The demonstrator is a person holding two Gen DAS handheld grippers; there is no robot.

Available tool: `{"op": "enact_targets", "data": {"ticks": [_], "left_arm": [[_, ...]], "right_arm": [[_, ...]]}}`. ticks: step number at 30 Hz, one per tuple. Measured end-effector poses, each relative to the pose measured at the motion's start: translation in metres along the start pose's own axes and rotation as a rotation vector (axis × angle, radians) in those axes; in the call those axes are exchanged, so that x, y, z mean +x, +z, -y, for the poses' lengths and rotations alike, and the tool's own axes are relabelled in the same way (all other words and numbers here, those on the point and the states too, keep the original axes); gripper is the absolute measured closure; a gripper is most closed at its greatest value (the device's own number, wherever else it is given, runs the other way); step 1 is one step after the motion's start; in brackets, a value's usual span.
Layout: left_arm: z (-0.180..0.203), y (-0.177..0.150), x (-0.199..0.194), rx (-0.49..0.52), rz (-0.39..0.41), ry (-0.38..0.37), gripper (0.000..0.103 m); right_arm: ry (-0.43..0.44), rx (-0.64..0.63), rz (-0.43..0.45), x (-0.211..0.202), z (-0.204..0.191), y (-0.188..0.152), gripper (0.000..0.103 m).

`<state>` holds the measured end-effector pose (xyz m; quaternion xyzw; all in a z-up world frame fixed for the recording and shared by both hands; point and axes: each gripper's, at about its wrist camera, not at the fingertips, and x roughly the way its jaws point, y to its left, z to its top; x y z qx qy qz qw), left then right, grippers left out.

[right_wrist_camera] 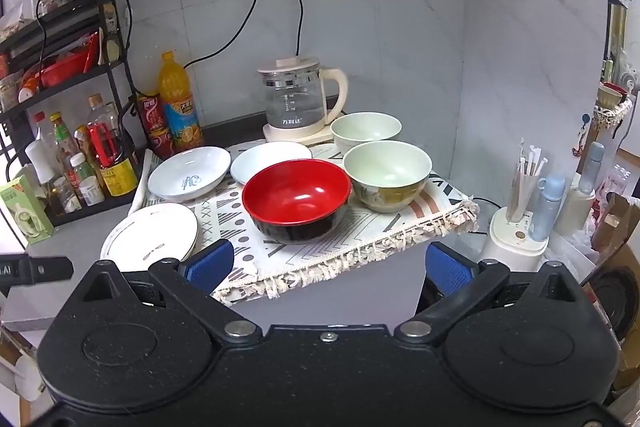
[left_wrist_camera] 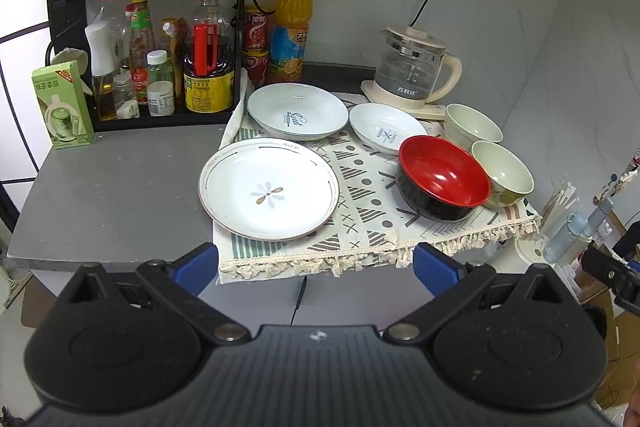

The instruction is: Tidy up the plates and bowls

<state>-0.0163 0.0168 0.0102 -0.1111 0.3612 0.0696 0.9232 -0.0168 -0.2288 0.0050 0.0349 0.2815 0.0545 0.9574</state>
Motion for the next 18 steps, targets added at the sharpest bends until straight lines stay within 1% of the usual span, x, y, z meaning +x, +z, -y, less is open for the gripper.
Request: {"op": "enact_targets", "data": {"ticks": [5, 13, 18], "left_arm": [[0.0022, -0.0051, 0.0012, 0.018, 0.0, 0.004, 0.001], [0.0046, -0.0067, 0.0007, 0.014, -0.003, 0.01, 0.001], [0.0048, -0.0052, -0.0022, 0.006, 0.006, 0.013, 0.001]], "right_arm": [[0.018, -0.015, -0.009, 0.0001, -0.0041, -0.0019, 0.0], [0.04, -0.036, -0.004, -0.0008, -0.0048, -0.0003, 0.0], [0.036, -0.032, -0.01, -0.0004, -0.0043, 0.0005, 0.0]]}}
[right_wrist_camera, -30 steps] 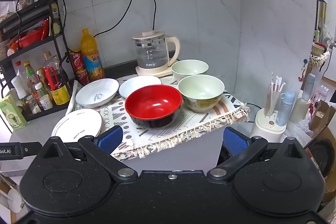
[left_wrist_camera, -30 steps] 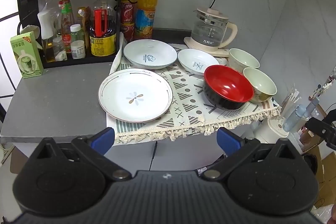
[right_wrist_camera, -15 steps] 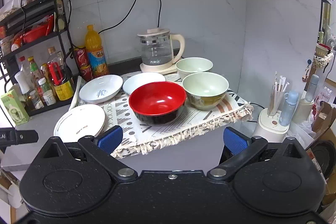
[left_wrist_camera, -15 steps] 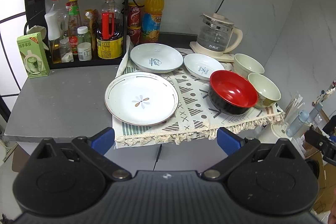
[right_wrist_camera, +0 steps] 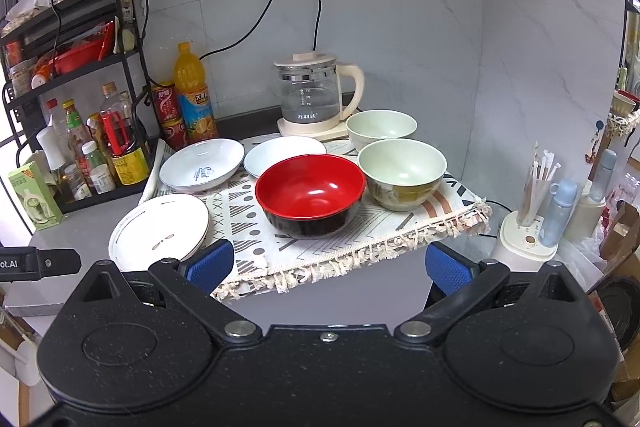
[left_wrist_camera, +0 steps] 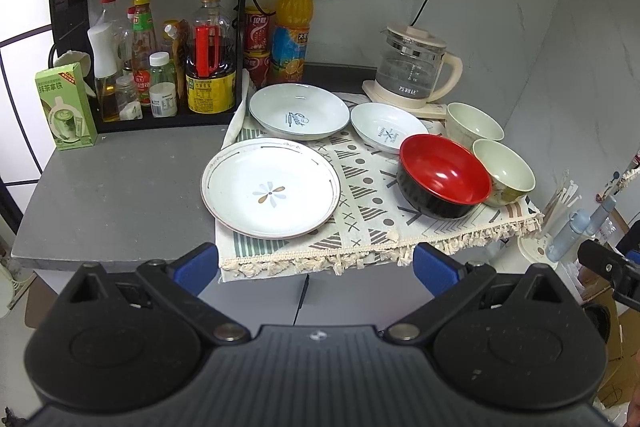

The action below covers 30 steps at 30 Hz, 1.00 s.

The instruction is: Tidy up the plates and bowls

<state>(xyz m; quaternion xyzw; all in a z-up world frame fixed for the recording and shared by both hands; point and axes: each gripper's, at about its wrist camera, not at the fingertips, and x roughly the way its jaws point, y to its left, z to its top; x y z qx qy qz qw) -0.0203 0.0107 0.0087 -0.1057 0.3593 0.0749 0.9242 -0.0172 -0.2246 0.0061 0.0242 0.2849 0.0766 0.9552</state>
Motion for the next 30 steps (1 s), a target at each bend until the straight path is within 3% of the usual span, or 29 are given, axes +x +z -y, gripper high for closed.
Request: {"op": "enact_targets", "data": {"ticks": [30], "left_arm": [[0.007, -0.001, -0.016, -0.007, 0.027, 0.027, 0.001]], "right_arm": [[0.023, -0.052, -0.016, 0.001, 0.009, 0.002, 0.0]]}}
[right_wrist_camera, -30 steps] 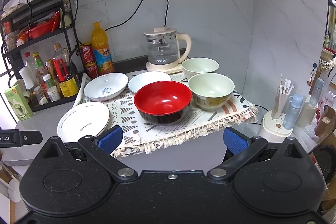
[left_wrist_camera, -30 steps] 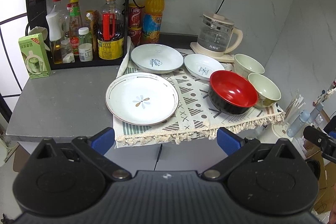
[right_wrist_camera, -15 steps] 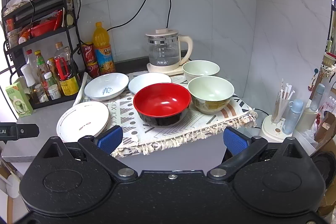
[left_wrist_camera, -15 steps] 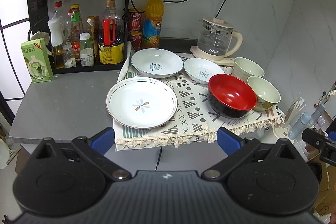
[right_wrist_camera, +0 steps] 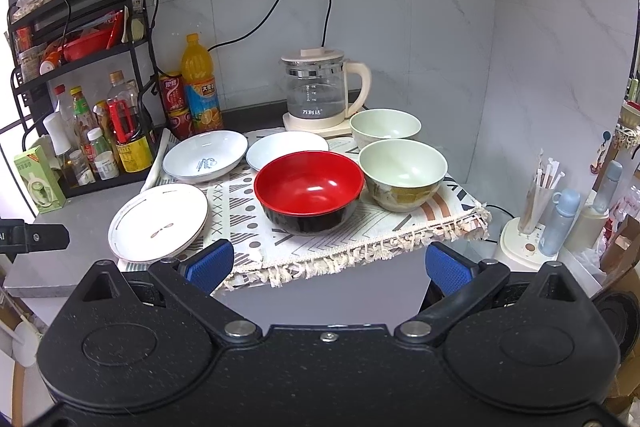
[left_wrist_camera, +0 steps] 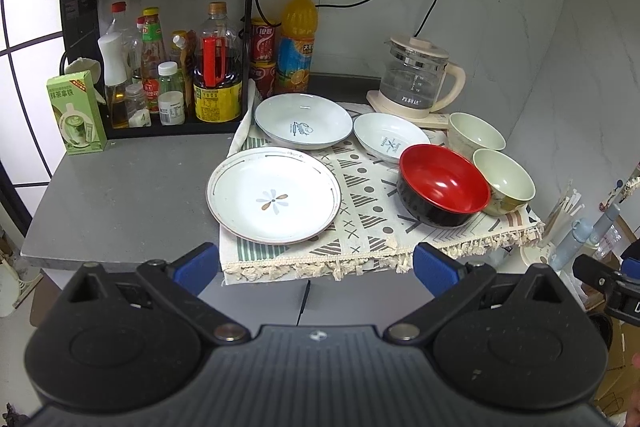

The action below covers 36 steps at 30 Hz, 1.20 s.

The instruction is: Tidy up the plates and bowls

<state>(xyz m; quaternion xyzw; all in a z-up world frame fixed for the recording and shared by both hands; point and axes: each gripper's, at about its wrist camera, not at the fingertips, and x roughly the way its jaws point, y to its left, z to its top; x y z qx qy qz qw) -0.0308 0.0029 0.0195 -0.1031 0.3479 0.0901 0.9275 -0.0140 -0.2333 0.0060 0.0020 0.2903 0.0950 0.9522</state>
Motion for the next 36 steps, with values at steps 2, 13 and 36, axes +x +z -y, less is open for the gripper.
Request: {"op": "enact_targets", "data": {"ticks": [2, 13, 36], "left_arm": [[-0.001, 0.0, -0.001, 0.0, 0.0, 0.0, 0.001], [-0.006, -0.002, 0.0, -0.012, -0.017, 0.022, 0.001], [0.041, 0.045, 0.104, 0.031, -0.113, -0.023, 0.001]], "right_arm": [[0.004, 0.001, 0.0, 0.0, 0.001, 0.0, 0.0], [0.015, 0.004, -0.002, 0.003, -0.002, 0.0, 0.0], [-0.006, 0.055, -0.101, 0.074, 0.029, 0.017, 0.0]]}}
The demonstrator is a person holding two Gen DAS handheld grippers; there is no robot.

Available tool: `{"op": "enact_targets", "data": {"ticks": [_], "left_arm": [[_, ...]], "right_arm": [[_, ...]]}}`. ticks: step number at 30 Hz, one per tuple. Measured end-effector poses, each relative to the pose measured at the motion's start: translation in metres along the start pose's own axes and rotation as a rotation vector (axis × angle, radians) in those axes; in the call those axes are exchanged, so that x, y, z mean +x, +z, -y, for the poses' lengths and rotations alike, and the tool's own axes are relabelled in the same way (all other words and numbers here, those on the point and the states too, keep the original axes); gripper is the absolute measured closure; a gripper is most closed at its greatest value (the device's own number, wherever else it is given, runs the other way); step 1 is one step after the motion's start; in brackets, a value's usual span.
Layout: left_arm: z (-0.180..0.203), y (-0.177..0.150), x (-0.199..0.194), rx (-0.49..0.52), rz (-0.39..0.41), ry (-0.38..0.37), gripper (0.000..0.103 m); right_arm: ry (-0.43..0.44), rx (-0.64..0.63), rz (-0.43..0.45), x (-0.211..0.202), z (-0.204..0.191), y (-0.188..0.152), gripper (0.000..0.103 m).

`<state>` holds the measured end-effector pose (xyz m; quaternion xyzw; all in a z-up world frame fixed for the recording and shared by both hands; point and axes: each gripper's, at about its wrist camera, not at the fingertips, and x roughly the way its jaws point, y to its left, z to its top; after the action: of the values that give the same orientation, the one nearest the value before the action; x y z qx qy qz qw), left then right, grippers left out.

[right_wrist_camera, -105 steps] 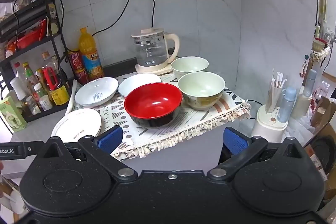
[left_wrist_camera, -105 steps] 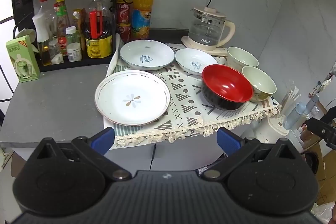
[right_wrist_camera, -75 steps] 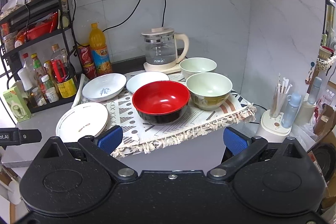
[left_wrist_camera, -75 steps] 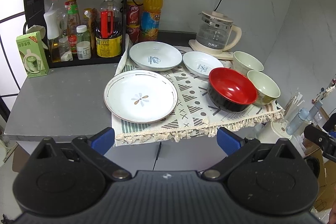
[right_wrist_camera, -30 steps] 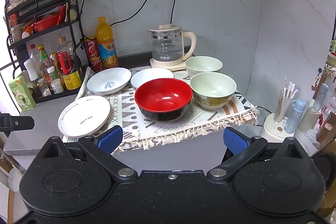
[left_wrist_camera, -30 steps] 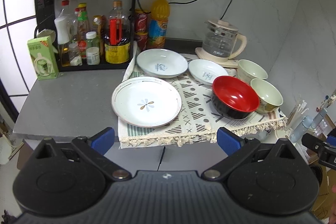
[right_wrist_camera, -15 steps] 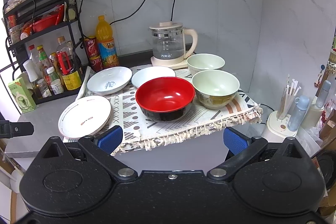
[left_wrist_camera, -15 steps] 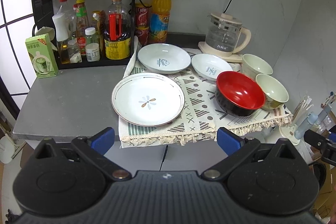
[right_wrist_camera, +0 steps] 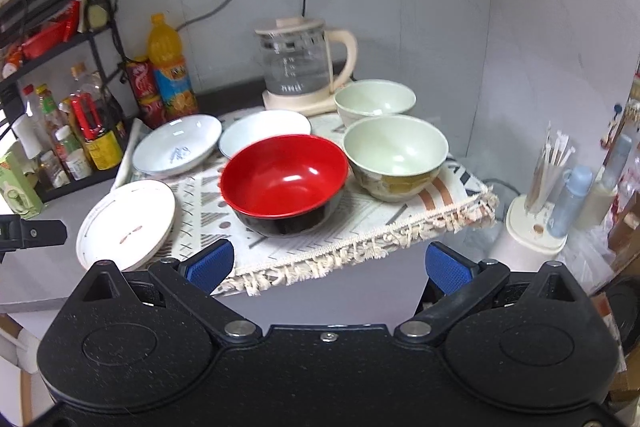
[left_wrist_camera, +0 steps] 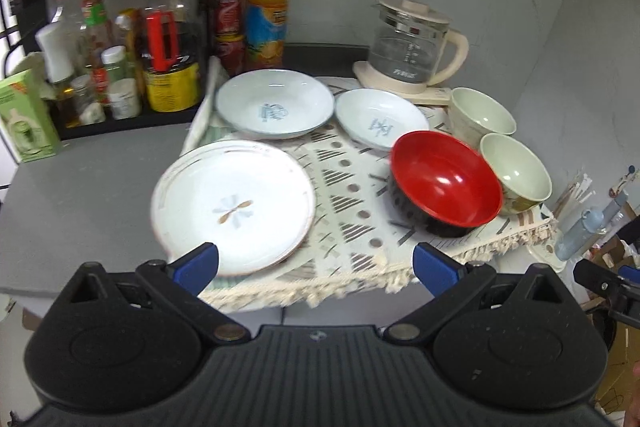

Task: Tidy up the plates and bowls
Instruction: 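Move both grippers toward the large pale green bowl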

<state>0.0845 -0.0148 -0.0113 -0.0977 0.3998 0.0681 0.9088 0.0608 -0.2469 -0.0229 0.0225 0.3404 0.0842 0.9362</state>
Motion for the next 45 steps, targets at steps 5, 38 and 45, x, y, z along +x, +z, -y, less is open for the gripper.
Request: {"op": "enact_targets", "data": {"ticks": [5, 38, 45], "left_arm": [[0.016, 0.018, 0.027, 0.007, -0.014, -0.011, 0.001], [0.16, 0.124, 0.195, 0.227, -0.179, -0.23, 0.016], [0.183, 0.135, 0.226, 0.287, -0.225, -0.298, 0.031]], "right_arm": [[0.003, 0.03, -0.016, 0.018, 0.013, 0.013, 0.0], [-0.074, 0.295, -0.158, 0.155, 0.111, 0.078, 0.031], [-0.104, 0.364, -0.183, 0.176, 0.122, 0.08, 0.04]]}}
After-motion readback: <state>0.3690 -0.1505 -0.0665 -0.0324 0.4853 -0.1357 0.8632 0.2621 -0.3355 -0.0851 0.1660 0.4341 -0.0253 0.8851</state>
